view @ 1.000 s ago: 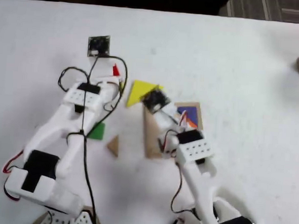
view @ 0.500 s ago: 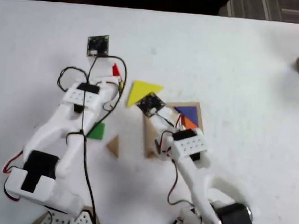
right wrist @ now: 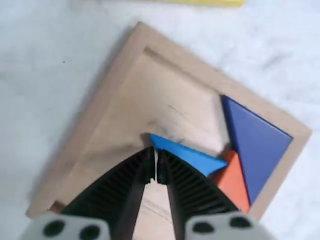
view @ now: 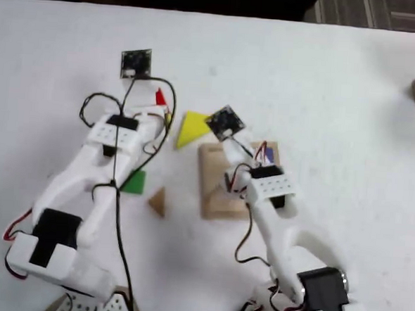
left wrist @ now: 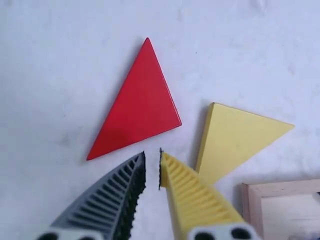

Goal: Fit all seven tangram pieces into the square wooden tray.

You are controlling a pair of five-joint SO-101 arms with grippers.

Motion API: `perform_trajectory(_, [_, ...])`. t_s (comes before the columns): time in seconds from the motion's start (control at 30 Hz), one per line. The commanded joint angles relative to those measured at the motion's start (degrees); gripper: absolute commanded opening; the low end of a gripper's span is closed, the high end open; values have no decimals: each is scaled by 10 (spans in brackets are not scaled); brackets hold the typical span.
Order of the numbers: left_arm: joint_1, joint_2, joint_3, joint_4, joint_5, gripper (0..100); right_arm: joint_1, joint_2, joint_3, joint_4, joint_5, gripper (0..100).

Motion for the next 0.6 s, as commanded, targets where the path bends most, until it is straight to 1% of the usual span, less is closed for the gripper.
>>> perform_trajectory(0.0, [-7, -1, -30, -10, -5, 86, 15, -4, -28, -14, 2, 18])
perform_trajectory(0.2, [-7, -1, -30, -10, -5, 86, 15, -10, -30, -12, 2, 18])
perform_trajectory(0.3, [-7, -1, -31, -10, -5, 86, 33, -29, -33, -17, 2, 18])
perform_trajectory(0.4, [-7, -1, -31, -10, -5, 86, 44, -36, -33, -62, 1, 18])
perform_trajectory(0.5, [-7, -1, -31, -11, -5, 86, 52, 1, -39, -104, 5, 18])
perform_trajectory(0.57, [-7, -1, -31, -11, -5, 86, 60, 33, -60, -101, 6, 18])
